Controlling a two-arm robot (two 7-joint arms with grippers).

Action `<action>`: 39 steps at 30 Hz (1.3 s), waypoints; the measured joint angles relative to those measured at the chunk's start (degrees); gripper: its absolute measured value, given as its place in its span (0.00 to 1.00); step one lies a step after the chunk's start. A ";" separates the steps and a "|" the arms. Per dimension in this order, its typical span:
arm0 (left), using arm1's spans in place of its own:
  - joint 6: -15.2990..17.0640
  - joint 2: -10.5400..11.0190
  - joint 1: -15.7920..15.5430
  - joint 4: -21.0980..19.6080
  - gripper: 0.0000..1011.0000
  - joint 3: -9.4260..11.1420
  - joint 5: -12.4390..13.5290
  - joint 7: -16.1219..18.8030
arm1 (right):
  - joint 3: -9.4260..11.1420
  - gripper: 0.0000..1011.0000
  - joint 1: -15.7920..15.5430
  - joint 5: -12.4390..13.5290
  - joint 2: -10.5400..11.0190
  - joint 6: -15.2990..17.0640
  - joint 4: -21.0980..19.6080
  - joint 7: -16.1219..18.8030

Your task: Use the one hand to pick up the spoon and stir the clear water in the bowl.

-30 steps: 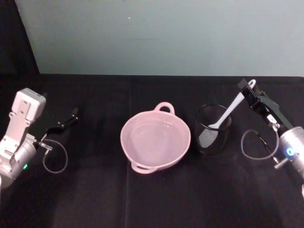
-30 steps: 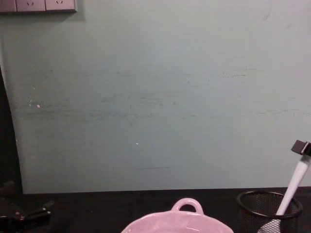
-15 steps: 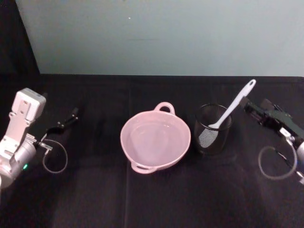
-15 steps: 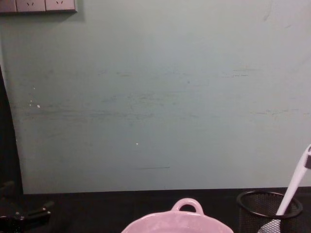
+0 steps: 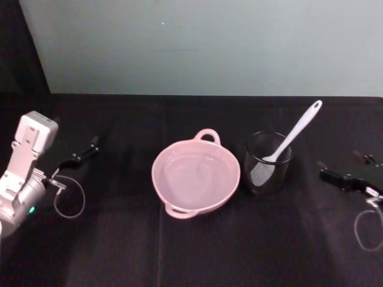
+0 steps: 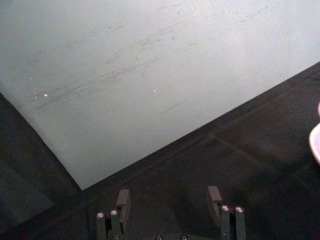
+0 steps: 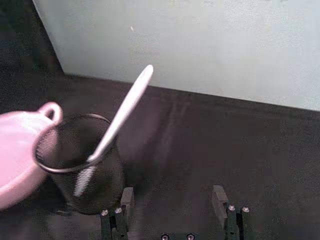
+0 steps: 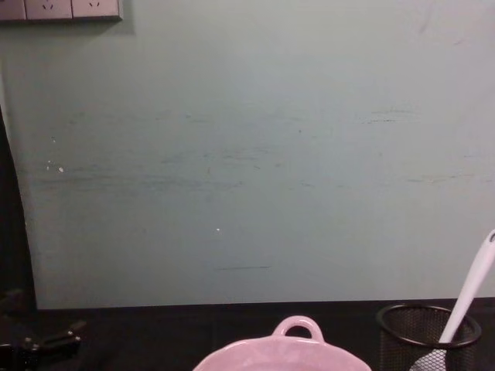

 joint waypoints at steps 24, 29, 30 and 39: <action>0.00 0.00 0.00 0.00 1.00 0.00 0.00 0.00 | -9.03 0.99 14.85 -23.05 -11.40 -23.34 23.32 -3.98; 0.00 0.00 0.00 0.00 1.00 0.00 0.00 0.00 | -8.95 0.99 14.81 -23.28 -11.50 -23.35 23.33 -4.25; 0.00 0.00 0.00 0.00 1.00 0.00 0.00 0.00 | -8.95 0.99 14.81 -23.28 -11.50 -23.35 23.33 -4.25; 0.00 0.00 0.00 0.00 1.00 0.00 0.00 0.00 | -8.90 0.99 14.73 -22.77 -11.32 -23.30 23.14 -4.00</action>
